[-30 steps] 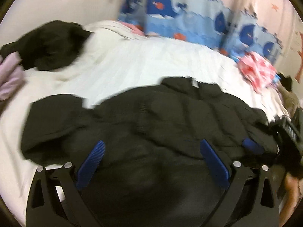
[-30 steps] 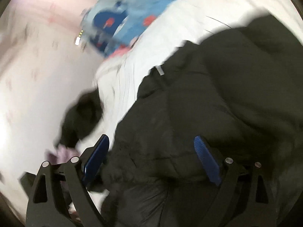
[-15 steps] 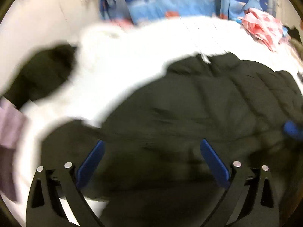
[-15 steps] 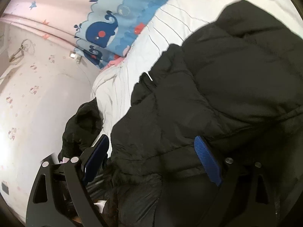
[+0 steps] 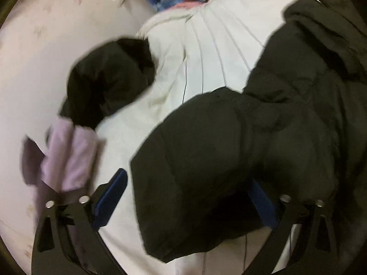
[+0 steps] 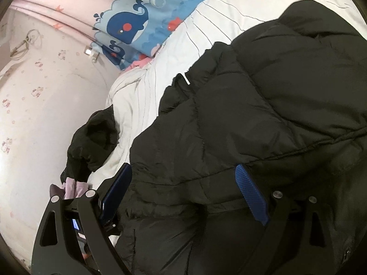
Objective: Fold large clothes
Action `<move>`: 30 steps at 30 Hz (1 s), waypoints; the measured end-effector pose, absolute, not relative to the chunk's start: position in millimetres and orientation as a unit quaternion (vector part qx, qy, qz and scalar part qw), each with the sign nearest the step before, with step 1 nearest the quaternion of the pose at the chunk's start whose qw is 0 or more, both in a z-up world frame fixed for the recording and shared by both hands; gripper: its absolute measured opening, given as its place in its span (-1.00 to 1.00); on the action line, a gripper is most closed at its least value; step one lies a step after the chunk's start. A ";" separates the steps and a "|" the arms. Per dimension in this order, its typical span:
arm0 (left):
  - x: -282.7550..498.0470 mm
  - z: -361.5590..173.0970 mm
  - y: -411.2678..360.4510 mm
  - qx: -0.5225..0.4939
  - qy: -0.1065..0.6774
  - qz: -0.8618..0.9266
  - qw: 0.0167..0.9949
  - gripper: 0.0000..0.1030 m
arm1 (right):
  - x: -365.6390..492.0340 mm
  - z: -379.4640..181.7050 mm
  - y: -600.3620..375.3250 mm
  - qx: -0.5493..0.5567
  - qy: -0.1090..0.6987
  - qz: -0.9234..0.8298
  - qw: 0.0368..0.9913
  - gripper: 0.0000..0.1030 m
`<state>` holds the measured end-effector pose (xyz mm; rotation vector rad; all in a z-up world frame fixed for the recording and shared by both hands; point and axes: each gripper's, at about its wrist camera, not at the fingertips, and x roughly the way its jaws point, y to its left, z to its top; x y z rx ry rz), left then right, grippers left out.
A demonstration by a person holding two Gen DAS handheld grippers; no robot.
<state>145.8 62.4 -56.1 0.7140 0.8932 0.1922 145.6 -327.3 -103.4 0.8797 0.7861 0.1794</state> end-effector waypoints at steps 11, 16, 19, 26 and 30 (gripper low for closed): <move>159.1 -13.2 159.0 0.004 0.451 0.045 0.891 -0.85 | 146.7 -96.0 -313.8 0.375 0.378 0.084 0.842 0.71; 140.3 43.0 177.6 -0.153 0.378 -0.038 0.912 -0.86 | 148.1 -90.1 -301.3 0.336 0.383 0.081 0.857 0.71; 130.0 74.9 170.3 -0.219 0.313 -0.123 0.916 -0.86 | 150.9 -86.9 -291.9 0.352 0.373 0.145 0.846 0.71; 125.9 73.3 89.8 -0.224 0.309 -0.213 0.899 -0.86 | 158.4 -94.2 -277.2 0.484 0.337 0.346 0.729 0.77; 119.4 58.1 36.8 -0.215 0.324 -0.246 0.888 -0.86 | 163.9 -104.9 -273.4 0.538 0.327 0.385 0.675 0.84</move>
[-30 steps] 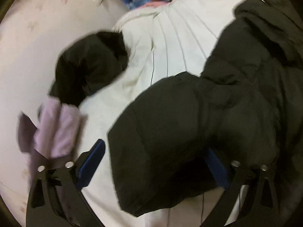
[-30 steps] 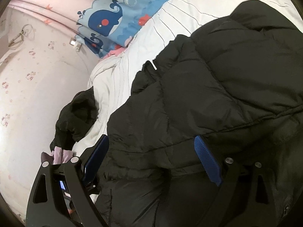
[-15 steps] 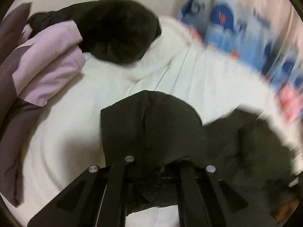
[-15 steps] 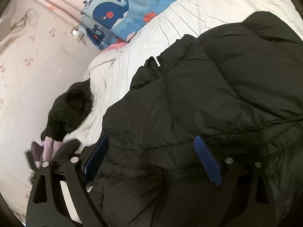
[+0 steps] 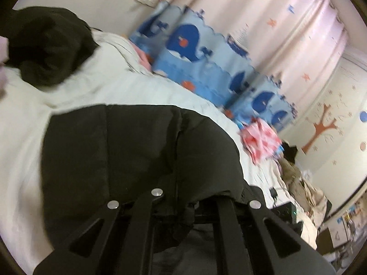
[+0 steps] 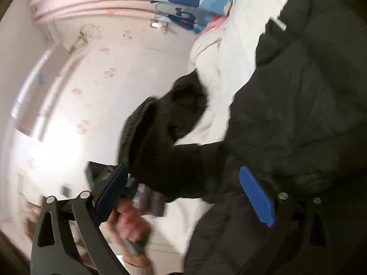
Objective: Fold large clothes
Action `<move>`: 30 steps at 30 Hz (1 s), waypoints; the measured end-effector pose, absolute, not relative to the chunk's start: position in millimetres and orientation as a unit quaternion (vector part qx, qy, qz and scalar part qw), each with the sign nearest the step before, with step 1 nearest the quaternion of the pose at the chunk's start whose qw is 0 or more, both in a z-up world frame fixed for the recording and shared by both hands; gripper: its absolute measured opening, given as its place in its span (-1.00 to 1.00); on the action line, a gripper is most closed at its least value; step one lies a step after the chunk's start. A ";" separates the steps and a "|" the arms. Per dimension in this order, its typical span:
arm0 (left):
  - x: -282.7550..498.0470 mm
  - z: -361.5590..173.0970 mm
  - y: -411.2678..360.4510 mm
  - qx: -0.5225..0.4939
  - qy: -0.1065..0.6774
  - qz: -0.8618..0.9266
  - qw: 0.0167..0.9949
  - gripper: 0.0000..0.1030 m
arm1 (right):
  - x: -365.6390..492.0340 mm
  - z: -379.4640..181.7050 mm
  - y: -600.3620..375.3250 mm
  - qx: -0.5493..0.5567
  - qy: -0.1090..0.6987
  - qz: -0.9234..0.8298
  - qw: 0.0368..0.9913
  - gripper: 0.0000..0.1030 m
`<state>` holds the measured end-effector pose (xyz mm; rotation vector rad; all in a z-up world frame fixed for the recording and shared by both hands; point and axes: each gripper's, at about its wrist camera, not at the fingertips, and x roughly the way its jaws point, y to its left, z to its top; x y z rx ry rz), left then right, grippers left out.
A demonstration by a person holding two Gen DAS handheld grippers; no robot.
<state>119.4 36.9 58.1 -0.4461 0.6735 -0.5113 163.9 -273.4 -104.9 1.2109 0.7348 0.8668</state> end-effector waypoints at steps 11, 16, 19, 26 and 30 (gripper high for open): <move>95.6 44.0 -56.5 -0.137 0.341 -0.309 0.877 -0.86 | 178.9 -121.4 -275.0 0.639 0.269 0.422 0.584 0.86; 79.1 35.8 -88.4 -0.064 0.336 -0.305 0.889 -0.86 | 176.4 -112.8 -290.9 0.634 0.242 0.414 0.607 0.86; 71.2 32.8 -98.9 -0.027 0.330 -0.298 0.895 -0.86 | 173.6 -105.0 -296.4 0.621 0.231 0.413 0.625 0.79; 64.2 34.7 -101.4 0.012 0.309 -0.281 0.908 -0.86 | 167.0 -89.7 -296.2 0.569 0.238 0.402 0.677 -0.28; 62.6 35.5 -104.5 0.027 0.297 -0.275 0.914 -0.86 | 162.3 -82.2 -296.9 0.544 0.240 0.391 0.702 -0.48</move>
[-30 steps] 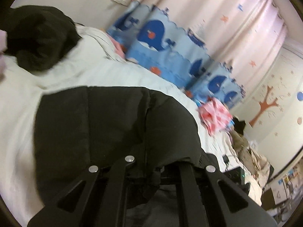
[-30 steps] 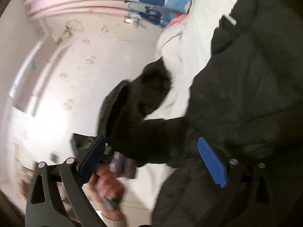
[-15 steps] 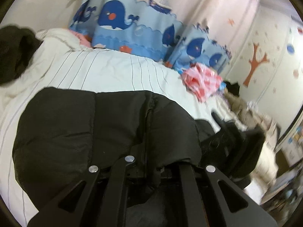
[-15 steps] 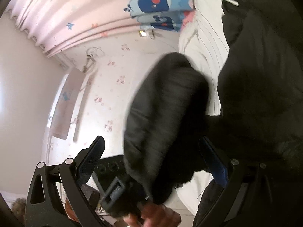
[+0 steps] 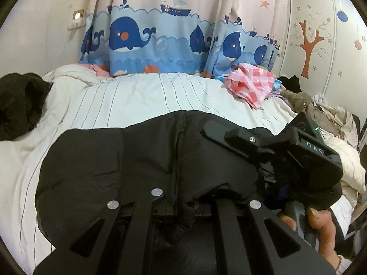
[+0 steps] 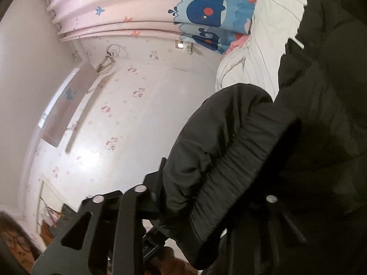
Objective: Fold large clothes
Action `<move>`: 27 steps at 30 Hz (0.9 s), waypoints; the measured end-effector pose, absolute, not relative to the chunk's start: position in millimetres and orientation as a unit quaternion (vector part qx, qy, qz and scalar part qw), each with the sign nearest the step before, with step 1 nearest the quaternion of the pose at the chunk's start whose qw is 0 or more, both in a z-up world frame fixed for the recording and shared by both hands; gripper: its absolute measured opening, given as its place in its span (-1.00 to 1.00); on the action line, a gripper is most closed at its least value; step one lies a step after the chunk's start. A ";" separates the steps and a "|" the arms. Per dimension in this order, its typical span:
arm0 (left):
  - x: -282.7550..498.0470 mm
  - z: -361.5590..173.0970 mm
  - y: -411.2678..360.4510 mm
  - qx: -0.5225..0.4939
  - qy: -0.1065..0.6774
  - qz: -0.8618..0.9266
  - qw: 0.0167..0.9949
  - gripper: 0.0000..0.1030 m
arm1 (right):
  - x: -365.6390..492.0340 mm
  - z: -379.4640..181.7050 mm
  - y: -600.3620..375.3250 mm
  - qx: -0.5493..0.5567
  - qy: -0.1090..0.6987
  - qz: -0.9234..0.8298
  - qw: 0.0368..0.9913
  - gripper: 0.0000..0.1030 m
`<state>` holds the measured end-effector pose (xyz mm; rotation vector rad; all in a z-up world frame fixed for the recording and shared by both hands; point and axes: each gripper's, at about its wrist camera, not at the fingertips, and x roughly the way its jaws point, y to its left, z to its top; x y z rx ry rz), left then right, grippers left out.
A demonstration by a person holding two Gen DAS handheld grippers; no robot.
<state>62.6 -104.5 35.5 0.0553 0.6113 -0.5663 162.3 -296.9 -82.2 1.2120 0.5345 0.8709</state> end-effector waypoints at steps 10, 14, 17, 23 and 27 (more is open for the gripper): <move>55.4 54.9 -162.9 0.035 0.264 -0.309 0.913 -0.86 | 132.6 -36.8 -360.6 0.511 0.187 0.360 0.758 -0.22; 53.5 65.2 -187.7 0.030 0.257 -0.319 0.912 -0.86 | 124.7 -18.2 -383.6 0.486 0.188 0.325 0.789 -0.45; 58.4 60.8 -202.9 0.026 0.281 -0.327 0.902 -0.85 | 120.5 -17.2 -402.0 0.461 0.209 0.281 0.815 -0.61; 58.7 45.4 -200.9 0.063 0.338 -0.351 0.871 -0.06 | 118.9 -31.9 -431.6 0.442 0.243 0.218 0.836 -0.83; 53.4 53.1 -162.6 0.087 0.306 -0.307 0.897 0.26 | 120.2 -18.6 -439.1 0.396 0.251 0.205 0.859 -0.87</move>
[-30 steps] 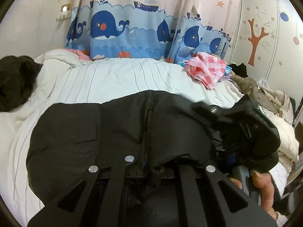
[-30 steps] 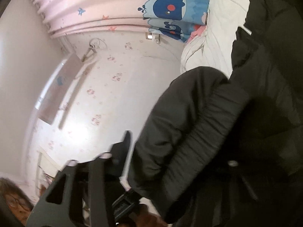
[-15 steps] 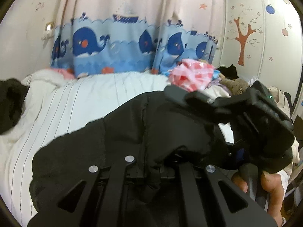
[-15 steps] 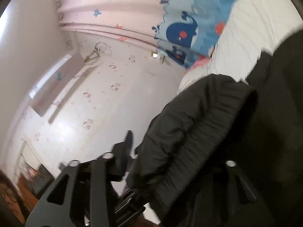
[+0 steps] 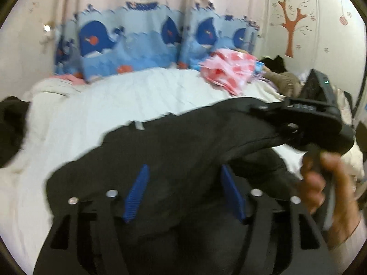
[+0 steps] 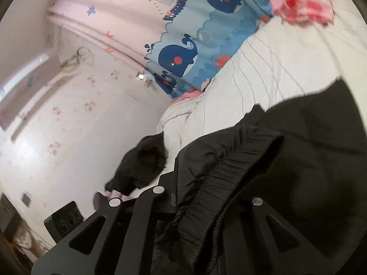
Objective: Fold large clothes
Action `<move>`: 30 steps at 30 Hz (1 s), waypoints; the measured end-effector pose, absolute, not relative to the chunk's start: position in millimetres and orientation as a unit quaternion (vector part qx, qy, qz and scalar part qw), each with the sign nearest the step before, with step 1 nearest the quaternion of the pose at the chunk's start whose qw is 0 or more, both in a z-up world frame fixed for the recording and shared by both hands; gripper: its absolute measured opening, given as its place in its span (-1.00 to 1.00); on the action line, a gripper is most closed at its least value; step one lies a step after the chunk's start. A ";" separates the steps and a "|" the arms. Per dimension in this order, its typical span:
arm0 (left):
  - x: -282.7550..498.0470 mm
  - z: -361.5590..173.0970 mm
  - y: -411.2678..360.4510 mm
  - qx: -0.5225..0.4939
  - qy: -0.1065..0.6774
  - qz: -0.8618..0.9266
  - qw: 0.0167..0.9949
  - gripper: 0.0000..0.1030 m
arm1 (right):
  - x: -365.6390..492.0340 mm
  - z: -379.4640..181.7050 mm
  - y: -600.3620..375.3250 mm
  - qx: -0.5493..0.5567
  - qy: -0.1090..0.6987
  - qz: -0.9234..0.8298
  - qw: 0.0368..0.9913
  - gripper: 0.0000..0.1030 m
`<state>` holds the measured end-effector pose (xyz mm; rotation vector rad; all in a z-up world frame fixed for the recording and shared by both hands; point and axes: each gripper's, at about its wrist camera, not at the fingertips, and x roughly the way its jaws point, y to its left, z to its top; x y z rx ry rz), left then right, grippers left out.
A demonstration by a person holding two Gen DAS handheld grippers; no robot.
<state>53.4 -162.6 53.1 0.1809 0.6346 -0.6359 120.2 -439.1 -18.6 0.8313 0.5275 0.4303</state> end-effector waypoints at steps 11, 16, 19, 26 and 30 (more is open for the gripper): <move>121.0 25.3 -90.6 0.087 0.302 -0.096 0.944 0.26 | 112.3 7.6 -449.5 0.245 0.306 0.134 0.910 -0.87; 136.4 7.0 -92.7 0.117 0.309 -0.078 0.941 0.26 | 110.8 -25.5 -460.8 0.223 0.344 0.105 0.906 -0.87; 145.5 -5.5 -94.2 0.122 0.325 -0.078 0.935 0.26 | 112.4 -52.5 -464.5 0.209 0.377 0.086 0.898 -0.87; 155.3 -35.8 -97.5 0.150 0.364 -0.087 0.915 0.26 | 105.4 -78.1 -474.6 0.220 0.393 0.080 0.889 -0.87; 147.1 -26.3 -100.9 0.157 0.324 -0.076 0.930 0.26 | 92.4 -44.6 -468.4 0.177 0.351 0.069 0.917 -0.87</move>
